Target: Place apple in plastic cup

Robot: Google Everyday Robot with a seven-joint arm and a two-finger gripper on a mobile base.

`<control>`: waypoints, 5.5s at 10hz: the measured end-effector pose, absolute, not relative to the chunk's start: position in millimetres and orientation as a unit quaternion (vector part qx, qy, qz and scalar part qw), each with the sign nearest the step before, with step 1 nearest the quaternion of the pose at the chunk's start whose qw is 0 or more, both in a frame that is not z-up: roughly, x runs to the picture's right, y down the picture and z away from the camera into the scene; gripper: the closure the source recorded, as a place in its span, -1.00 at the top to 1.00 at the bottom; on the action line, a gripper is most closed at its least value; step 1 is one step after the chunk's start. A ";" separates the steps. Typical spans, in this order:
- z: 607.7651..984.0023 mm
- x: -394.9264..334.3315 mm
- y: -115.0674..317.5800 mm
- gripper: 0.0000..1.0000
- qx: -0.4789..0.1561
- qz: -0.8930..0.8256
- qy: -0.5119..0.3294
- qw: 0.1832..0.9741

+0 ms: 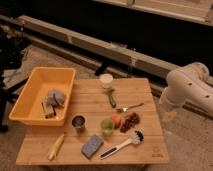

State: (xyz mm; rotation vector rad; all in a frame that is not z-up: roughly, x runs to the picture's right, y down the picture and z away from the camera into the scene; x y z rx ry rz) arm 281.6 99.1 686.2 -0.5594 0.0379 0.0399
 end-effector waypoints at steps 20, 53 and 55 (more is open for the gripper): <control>810.4 109.1 113.3 0.30 -0.315 -0.132 -0.120 0.932; 799.7 61.1 133.5 -1.00 -0.260 -0.178 -0.176 0.933; 771.5 67.3 111.3 -1.00 -0.236 -0.178 -0.187 0.937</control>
